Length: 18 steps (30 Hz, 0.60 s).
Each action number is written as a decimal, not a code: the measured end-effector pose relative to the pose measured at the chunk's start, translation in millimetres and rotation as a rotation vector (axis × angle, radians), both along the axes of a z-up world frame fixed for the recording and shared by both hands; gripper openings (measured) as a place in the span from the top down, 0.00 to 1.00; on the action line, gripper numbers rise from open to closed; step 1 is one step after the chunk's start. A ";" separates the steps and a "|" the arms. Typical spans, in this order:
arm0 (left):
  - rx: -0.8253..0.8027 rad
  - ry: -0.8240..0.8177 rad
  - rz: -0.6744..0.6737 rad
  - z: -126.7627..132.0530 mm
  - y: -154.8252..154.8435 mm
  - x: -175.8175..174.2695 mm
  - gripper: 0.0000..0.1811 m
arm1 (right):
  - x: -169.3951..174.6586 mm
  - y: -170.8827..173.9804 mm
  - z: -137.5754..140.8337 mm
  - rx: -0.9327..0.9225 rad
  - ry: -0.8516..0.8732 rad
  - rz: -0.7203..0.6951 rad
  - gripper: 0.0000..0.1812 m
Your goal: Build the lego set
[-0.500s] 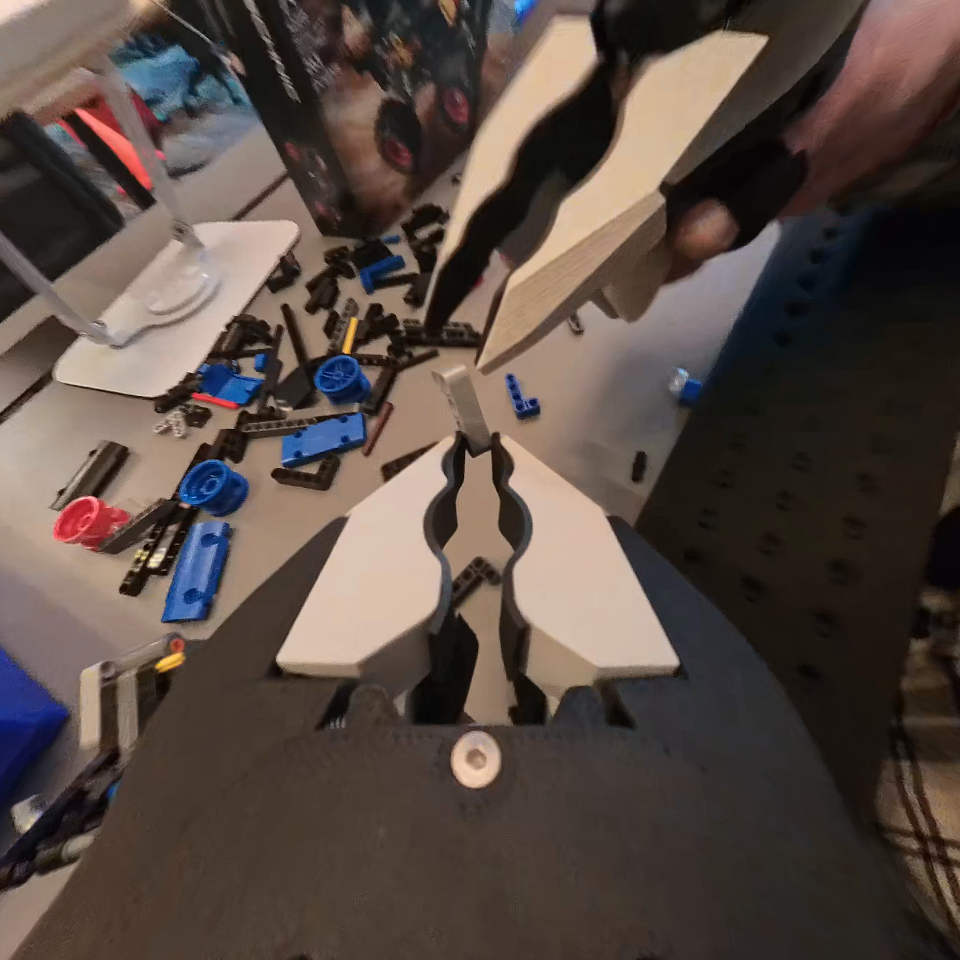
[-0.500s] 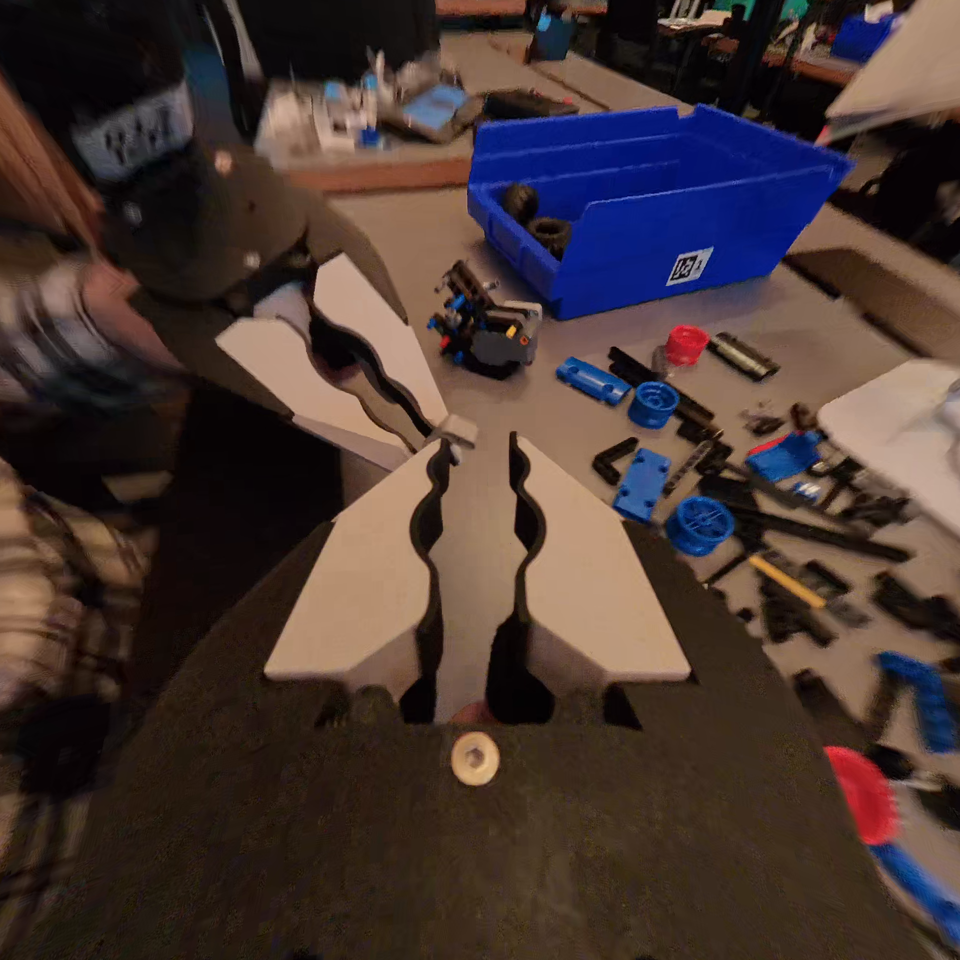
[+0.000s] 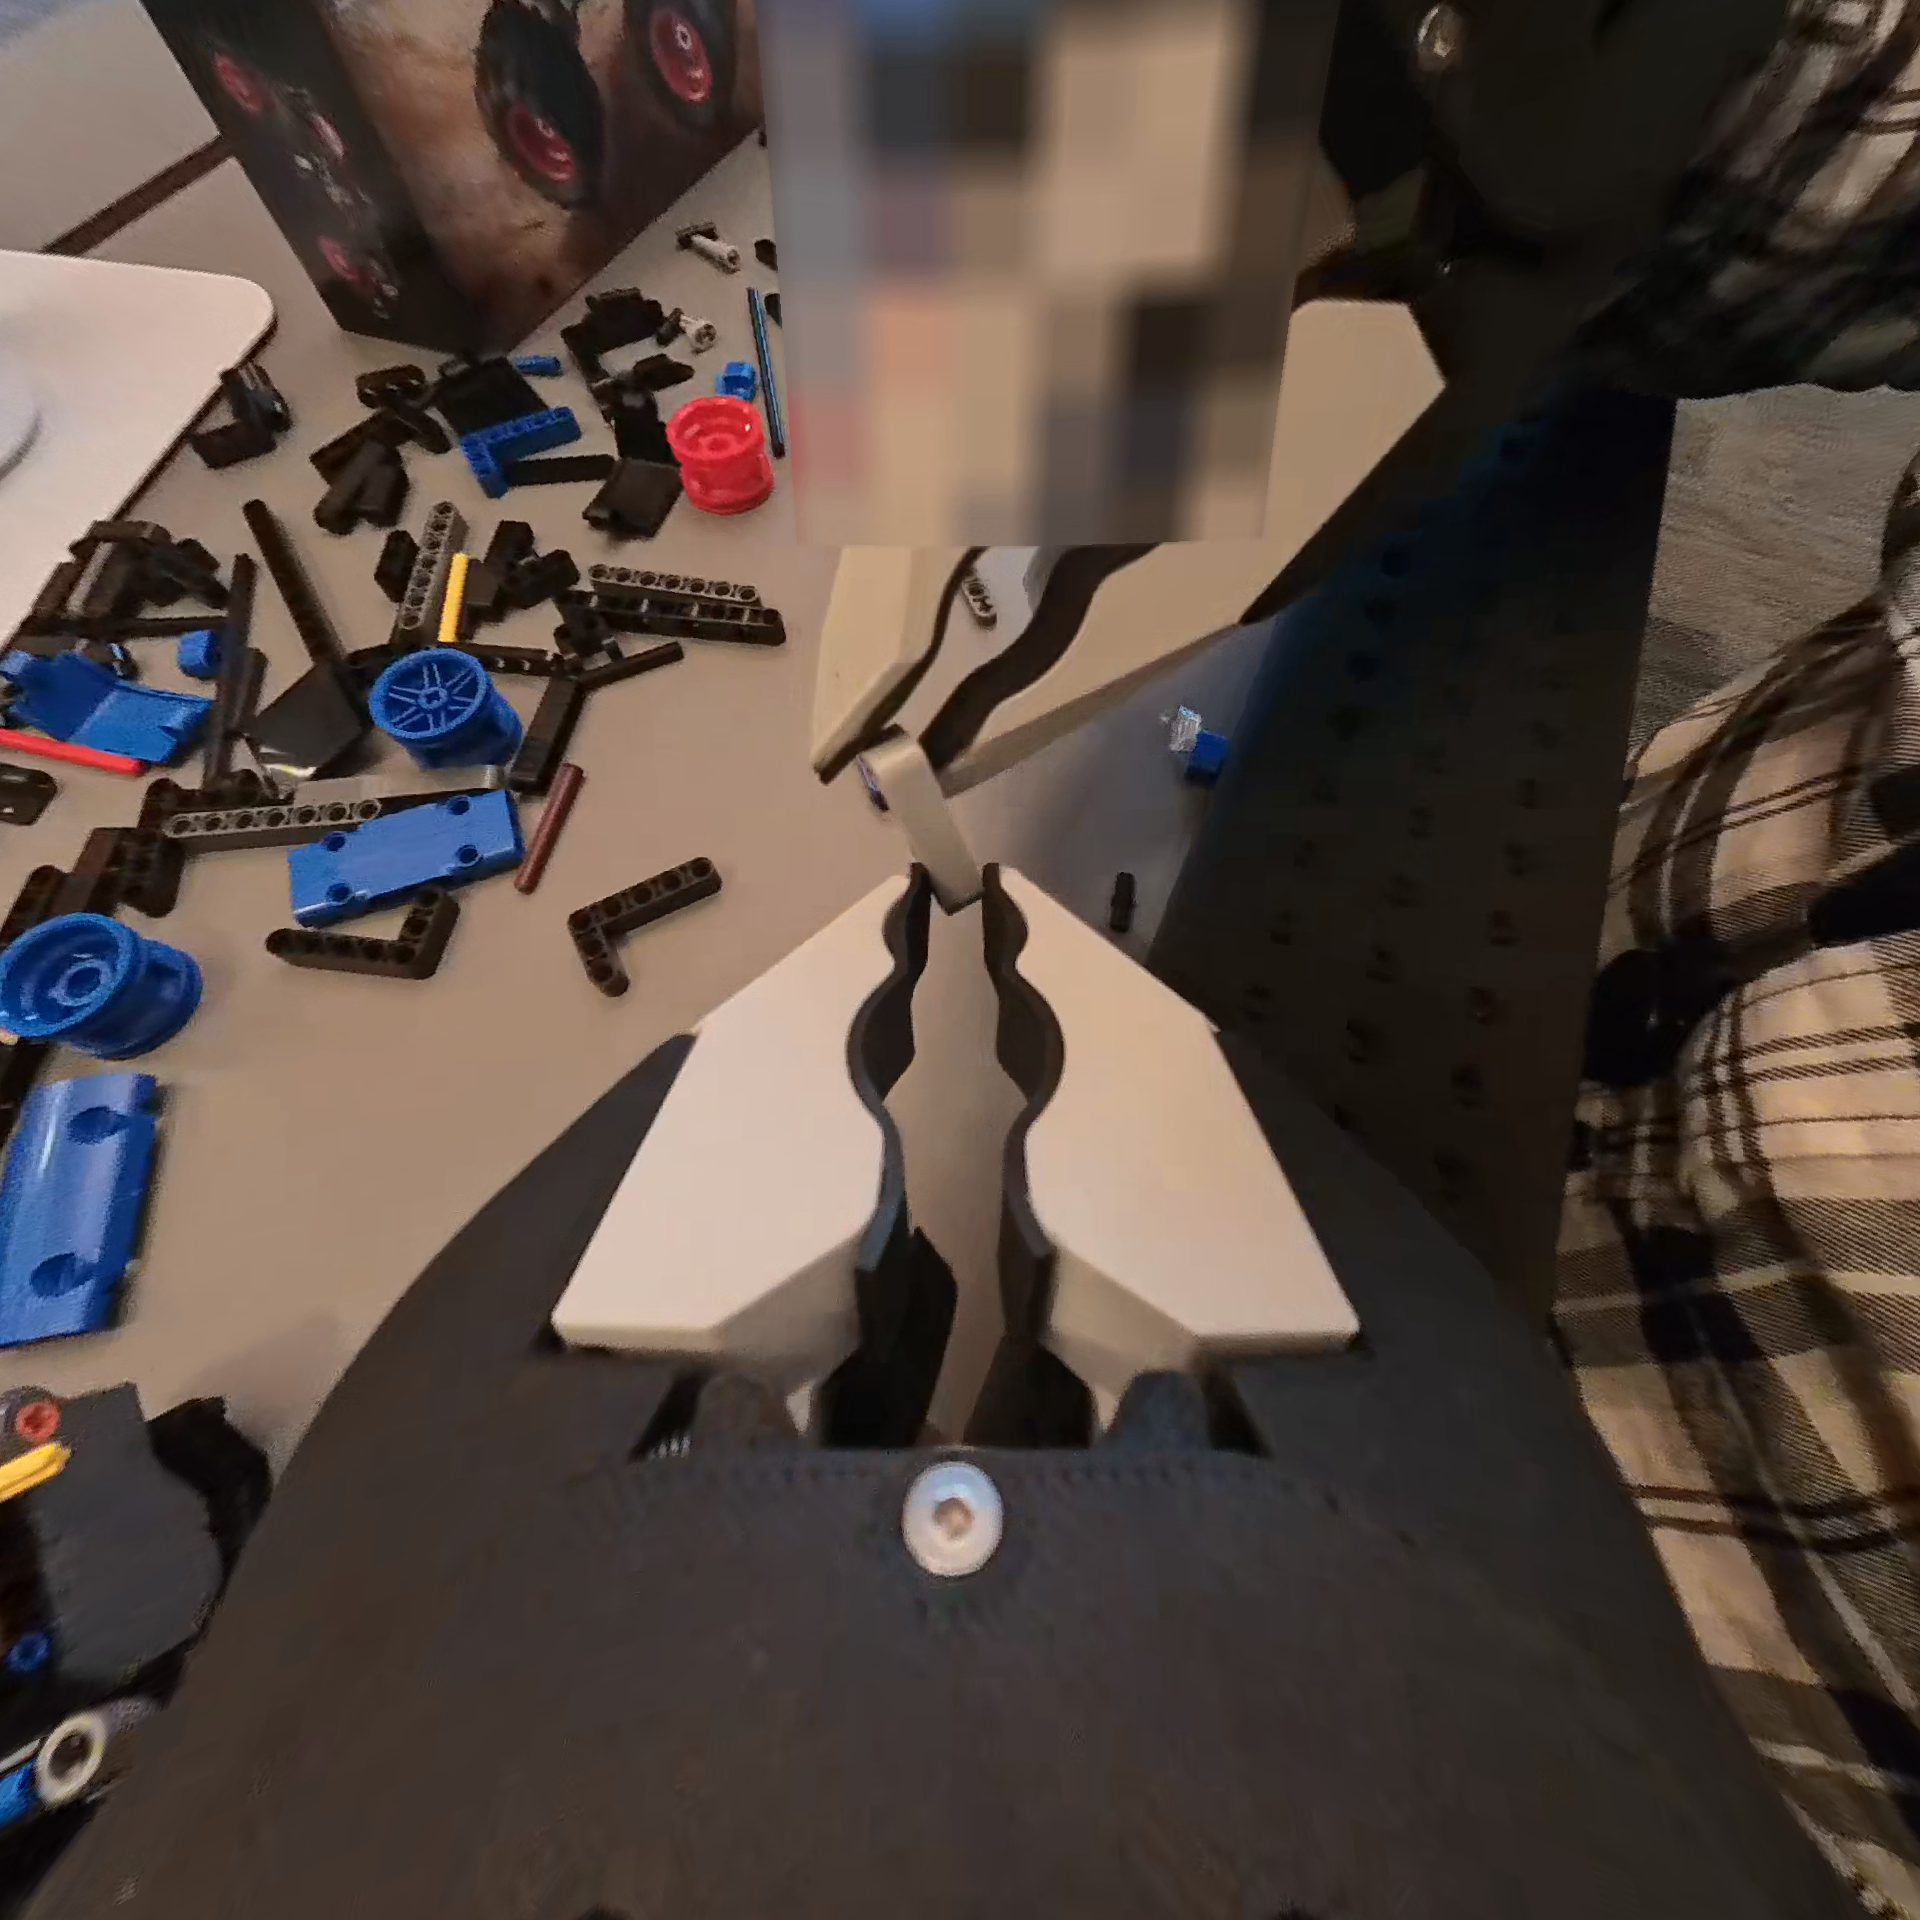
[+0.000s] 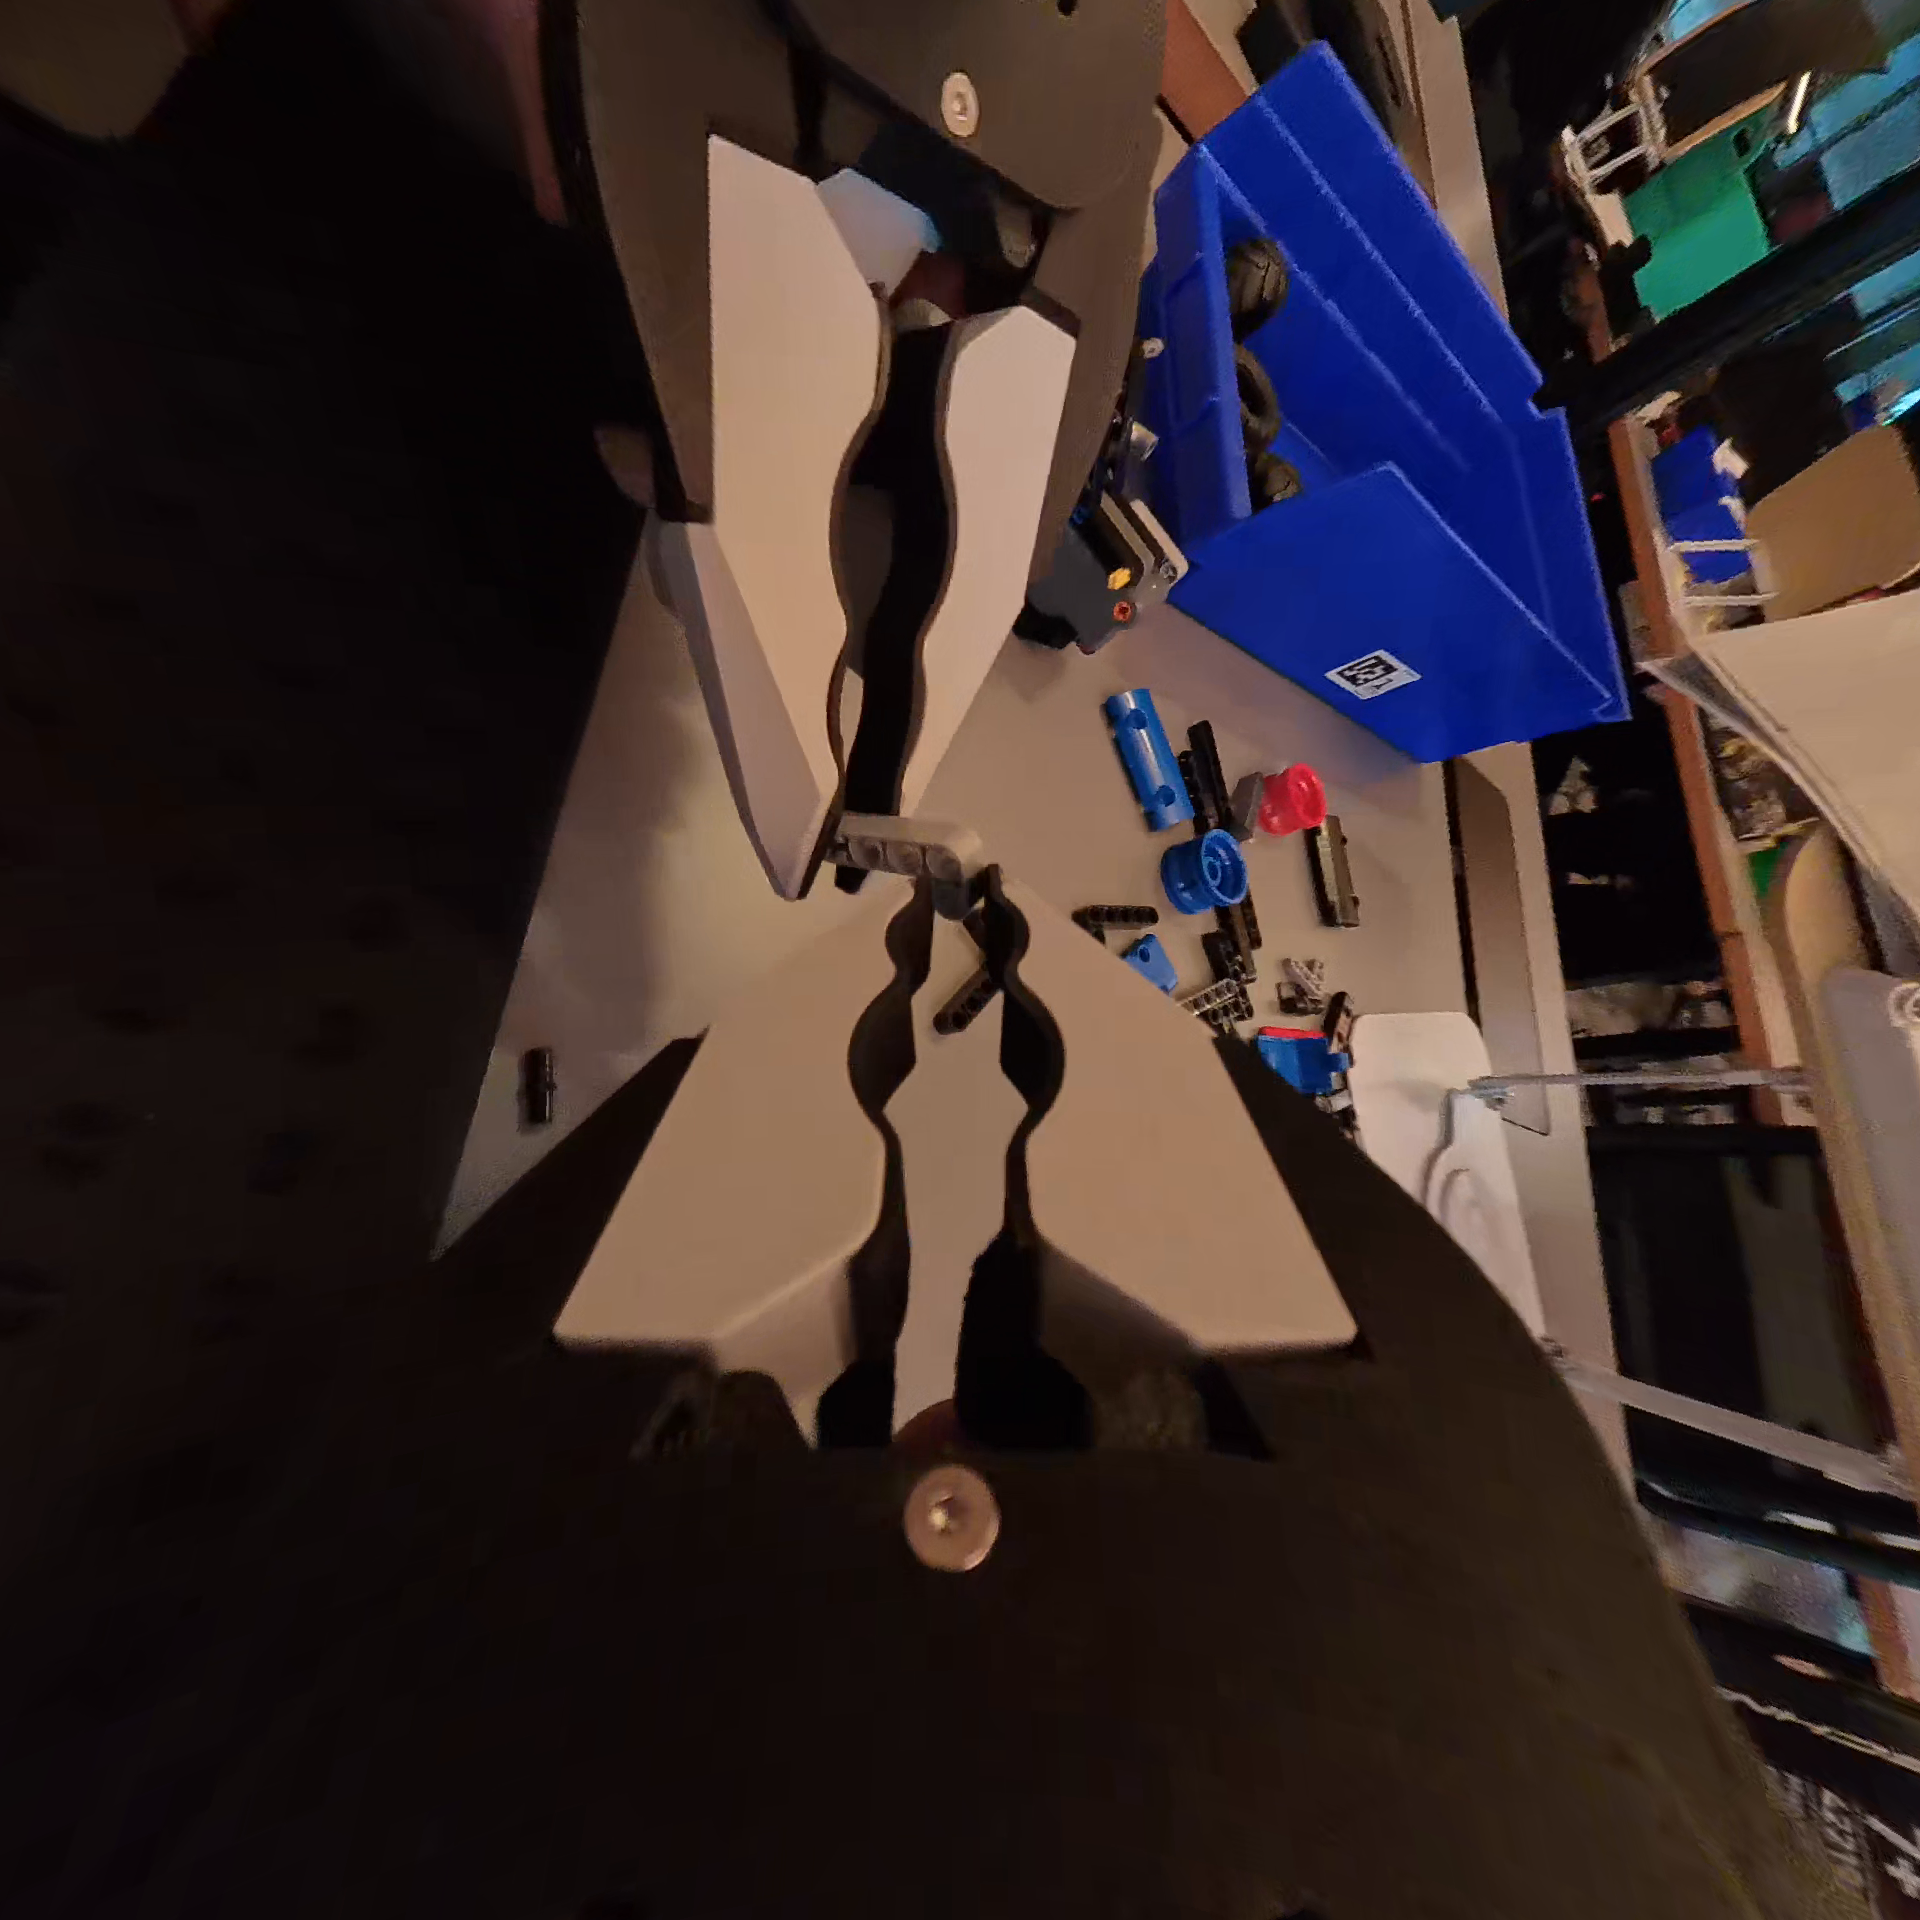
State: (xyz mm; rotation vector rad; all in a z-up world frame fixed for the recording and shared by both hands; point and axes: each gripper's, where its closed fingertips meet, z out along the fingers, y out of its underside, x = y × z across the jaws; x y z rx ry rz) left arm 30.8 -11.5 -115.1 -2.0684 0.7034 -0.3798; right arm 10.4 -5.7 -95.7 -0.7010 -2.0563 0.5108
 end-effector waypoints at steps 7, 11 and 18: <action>-0.006 0.052 0.039 -12.1 7.2 -0.6 0.92 | 12.1 13.8 -18.0 -0.190 -0.140 -0.143 0.96; 0.002 0.233 0.092 -27.5 13.0 -18.9 0.86 | 21.5 20.4 -44.9 -0.321 -0.274 -0.226 0.96; -0.005 0.291 0.104 -37.3 12.4 -25.0 0.84 | 24.9 24.4 -75.6 -0.373 -0.492 -0.279 0.96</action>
